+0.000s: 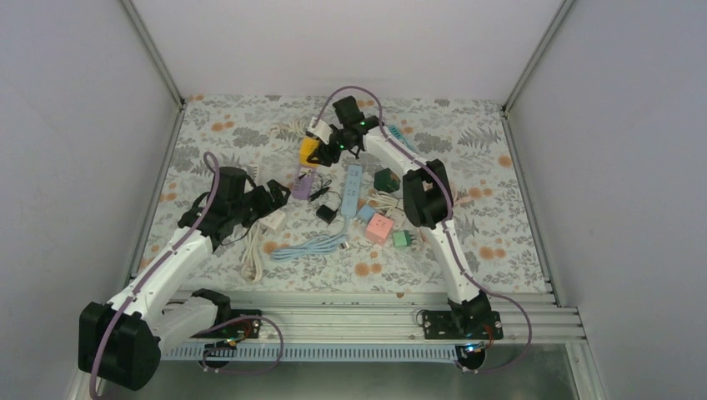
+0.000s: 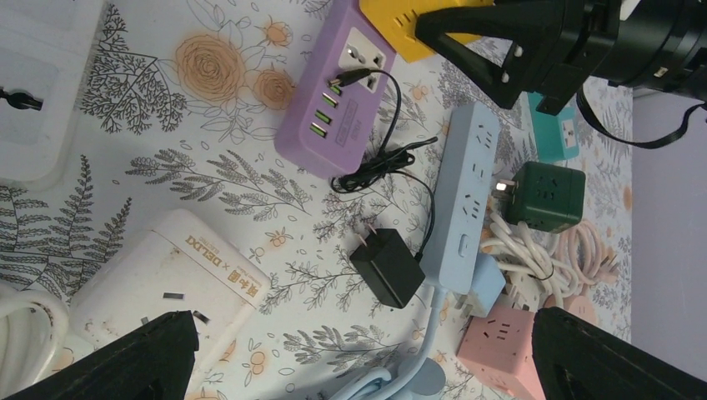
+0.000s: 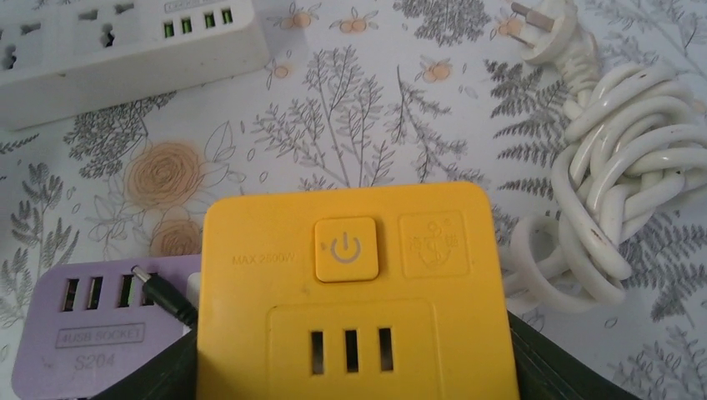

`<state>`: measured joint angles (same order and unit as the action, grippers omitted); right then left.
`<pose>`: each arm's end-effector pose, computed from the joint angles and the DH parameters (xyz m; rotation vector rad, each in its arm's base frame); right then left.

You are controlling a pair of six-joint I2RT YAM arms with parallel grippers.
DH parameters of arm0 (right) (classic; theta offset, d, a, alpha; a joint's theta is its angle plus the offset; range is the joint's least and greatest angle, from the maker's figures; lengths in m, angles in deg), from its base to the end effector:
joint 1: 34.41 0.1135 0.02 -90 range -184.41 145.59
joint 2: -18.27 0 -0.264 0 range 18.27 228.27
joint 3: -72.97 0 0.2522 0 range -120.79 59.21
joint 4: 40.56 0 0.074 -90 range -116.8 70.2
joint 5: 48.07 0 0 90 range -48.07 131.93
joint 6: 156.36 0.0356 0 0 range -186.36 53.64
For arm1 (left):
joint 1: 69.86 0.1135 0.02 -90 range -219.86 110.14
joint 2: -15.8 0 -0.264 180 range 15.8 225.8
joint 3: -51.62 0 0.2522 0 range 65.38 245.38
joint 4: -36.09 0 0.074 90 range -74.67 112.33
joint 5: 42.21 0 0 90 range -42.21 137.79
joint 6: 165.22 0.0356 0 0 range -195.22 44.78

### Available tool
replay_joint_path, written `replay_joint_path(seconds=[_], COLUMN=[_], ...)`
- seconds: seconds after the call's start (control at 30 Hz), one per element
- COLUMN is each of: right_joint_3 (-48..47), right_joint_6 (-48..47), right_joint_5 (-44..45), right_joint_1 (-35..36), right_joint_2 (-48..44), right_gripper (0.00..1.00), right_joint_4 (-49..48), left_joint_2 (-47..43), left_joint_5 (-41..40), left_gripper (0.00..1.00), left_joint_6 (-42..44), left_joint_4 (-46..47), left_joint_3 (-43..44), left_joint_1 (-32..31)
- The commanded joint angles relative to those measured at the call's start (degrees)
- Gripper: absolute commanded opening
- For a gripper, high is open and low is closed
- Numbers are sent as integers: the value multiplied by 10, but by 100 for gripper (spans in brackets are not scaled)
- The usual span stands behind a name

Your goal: Insert the plug

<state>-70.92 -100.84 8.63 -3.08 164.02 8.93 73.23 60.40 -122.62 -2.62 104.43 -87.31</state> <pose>0.4640 0.3053 0.1729 -1.4969 1.8557 0.6860 0.1964 -0.0699 0.2410 -0.5201 2.3962 -0.7949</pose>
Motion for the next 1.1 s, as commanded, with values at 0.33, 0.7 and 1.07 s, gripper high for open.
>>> replay_joint_path(seconds=[0.33, 0.7, 1.07], right_joint_3=[-15, 123, 215], right_joint_6=[14, 58, 45], right_joint_5=[79, 107, 150], right_joint_1=[18, 23, 53], right_joint_2=[30, 56, 16], right_gripper=[20, 20, 19], right_joint_4=[195, 103, 35], left_joint_2=[-8, -12, -22], left_joint_5=[10, 5, 0], left_gripper=[100, 100, 100], left_joint_6=[-8, -7, -5], left_joint_4=[17, 11, 2], left_joint_3=[-13, -13, -13], left_joint_1=[1, 1, 2])
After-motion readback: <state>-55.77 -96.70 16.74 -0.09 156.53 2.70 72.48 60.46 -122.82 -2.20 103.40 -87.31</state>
